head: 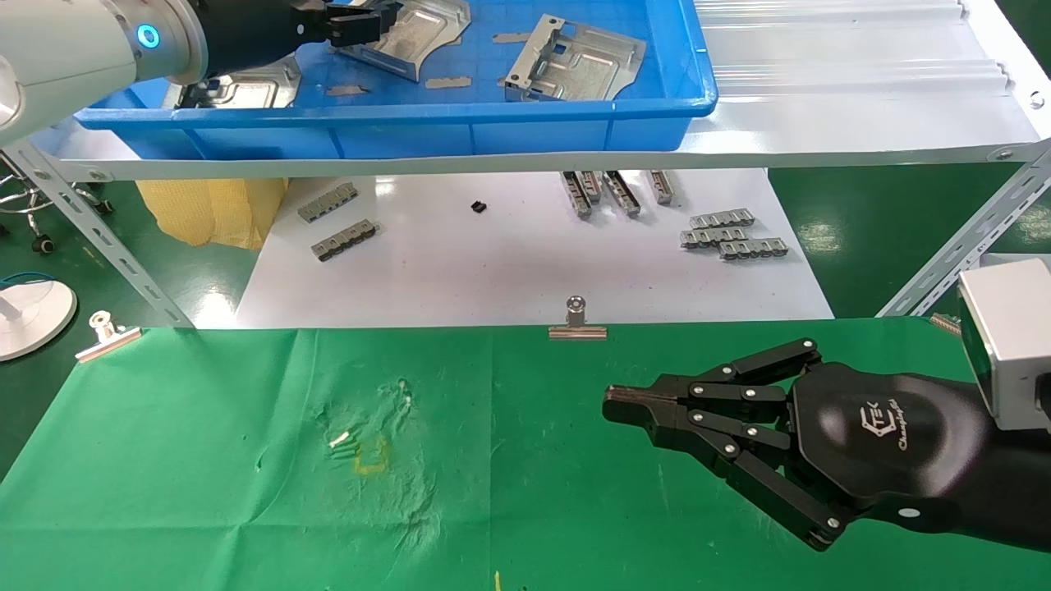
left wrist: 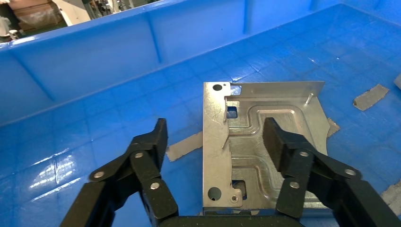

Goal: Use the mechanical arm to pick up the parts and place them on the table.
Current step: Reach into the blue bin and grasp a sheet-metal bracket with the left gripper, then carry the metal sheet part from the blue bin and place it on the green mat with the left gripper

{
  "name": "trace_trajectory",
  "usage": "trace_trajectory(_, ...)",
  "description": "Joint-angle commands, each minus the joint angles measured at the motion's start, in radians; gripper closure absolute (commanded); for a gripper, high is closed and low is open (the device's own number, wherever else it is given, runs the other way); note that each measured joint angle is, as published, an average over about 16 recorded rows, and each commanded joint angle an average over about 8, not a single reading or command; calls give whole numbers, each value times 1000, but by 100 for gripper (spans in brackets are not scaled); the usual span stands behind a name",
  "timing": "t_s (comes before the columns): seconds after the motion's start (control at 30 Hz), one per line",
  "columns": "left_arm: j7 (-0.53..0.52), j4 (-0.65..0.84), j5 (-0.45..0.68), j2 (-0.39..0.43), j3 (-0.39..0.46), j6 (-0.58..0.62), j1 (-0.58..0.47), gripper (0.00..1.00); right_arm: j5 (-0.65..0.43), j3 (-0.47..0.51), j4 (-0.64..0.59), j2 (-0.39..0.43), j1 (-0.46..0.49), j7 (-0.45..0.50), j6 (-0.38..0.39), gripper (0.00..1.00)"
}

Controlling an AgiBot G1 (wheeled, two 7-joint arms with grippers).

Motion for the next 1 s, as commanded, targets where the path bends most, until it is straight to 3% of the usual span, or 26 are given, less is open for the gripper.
trace_trajectory(0.03, -1, 1, 1, 1, 1, -2, 0, 100, 0, 0, 0, 0, 0, 0, 0, 52)
trace_trajectory(0.13, -4, 1, 2, 1, 1, -3, 1, 100, 0, 0, 0, 0, 0, 0, 0, 17)
trace_trajectory(0.2, -4, 1, 2, 1, 2, -3, 2, 100, 0, 0, 0, 0, 0, 0, 0, 1)
trace_trajectory(0.73, 8, -19, -7, -11, -5, 8, -5, 100, 0, 0, 0, 0, 0, 0, 0, 0)
trace_trajectory(1.0, 62, -65, -40, -58, -26, 162, -23, 100, 0, 0, 0, 0, 0, 0, 0, 0)
